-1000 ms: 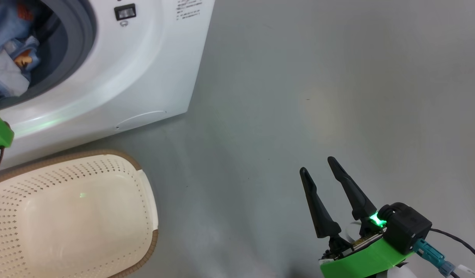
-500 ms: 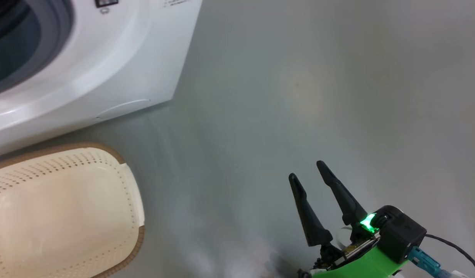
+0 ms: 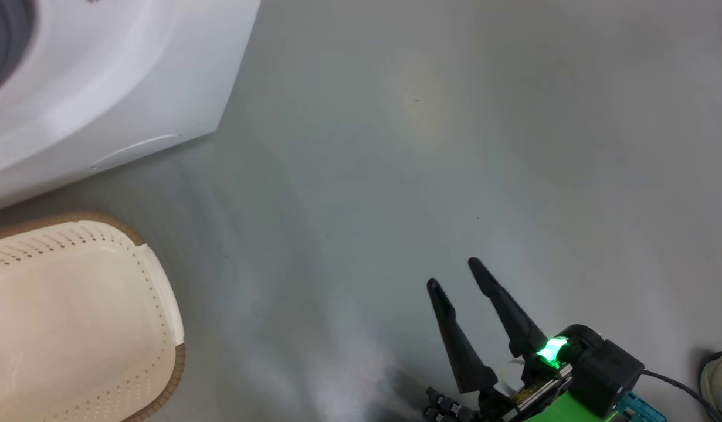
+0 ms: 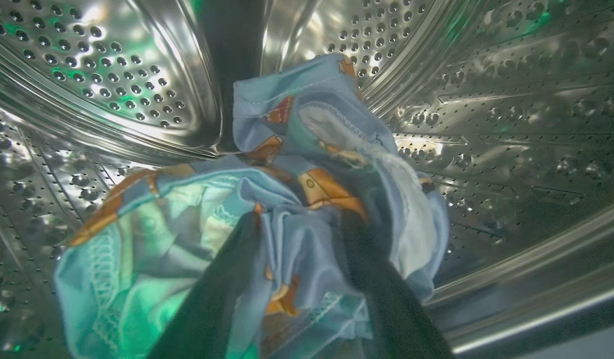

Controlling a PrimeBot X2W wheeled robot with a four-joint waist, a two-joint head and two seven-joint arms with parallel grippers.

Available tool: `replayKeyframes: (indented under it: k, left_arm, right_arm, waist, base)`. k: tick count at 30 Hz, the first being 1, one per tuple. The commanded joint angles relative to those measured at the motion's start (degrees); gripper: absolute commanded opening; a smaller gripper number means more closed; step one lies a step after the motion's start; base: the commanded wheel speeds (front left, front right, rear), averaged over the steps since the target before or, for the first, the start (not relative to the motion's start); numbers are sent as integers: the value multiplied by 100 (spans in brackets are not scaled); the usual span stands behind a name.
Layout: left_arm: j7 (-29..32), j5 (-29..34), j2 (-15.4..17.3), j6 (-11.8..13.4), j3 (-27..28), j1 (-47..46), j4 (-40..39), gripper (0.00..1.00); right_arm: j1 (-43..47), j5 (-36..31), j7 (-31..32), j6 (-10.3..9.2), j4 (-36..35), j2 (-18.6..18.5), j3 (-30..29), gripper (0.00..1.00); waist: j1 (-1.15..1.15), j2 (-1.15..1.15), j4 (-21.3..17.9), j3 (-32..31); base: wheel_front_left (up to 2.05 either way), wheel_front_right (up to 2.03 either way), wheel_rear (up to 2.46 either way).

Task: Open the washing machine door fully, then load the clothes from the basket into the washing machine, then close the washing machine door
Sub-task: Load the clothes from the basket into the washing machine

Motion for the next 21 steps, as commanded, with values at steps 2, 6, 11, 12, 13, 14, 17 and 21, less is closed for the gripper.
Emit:
replayKeyframes:
  k: [2, 6, 11, 12, 13, 14, 17, 21]
  left_arm:
    - [79, 57, 254, 117, 125, -221, -31, 100]
    - [28, 22, 146, 124, 97, -105, 78, 100]
    - [-126, -15, 13, -28, 25, 167, 152, 100]
    - [-176, -11, -13, -68, 0, 238, 165, 100]
    - [-228, -26, -38, -106, -10, 311, 178, 100]
    - [-291, -49, -71, -143, -12, 383, 192, 100]
    - [-492, -129, -215, -249, -26, 609, 250, 100]
    - [-924, -168, -410, -374, -81, 958, 288, 100]
  right_arm:
    - [156, 63, -46, 26, -101, -70, 181, 100]
    - [111, 103, -46, 26, -6, -70, 142, 100]
    - [-39, 85, -46, 26, 57, -70, 47, 100]
    - [-78, 73, -46, 26, 78, -70, 24, 100]
    - [-114, 67, -46, 26, 96, -70, 0, 100]
    - [-145, 60, -46, 26, 127, -70, -22, 100]
    - [-243, 38, -46, 26, 260, -70, -71, 100]
    - [-414, 19, -46, 26, 465, -70, -165, 100]
  waist:
    - [0, 0, -12, -57]
    - [0, 0, 76, -186]
    - [0, 0, 229, -346]
    - [0, 0, 274, -388]
    - [0, 0, 320, -433]
    - [0, 0, 366, -487]
    - [0, 0, 524, -666]
    - [0, 0, 728, -950]
  base:
    - [0, 0, 0]
    - [0, 0, 0]
    - [0, 0, 0]
    - [0, 0, 0]
    - [0, 0, 0]
    - [0, 0, 0]
    - [0, 0, 0]
    - [0, 0, 0]
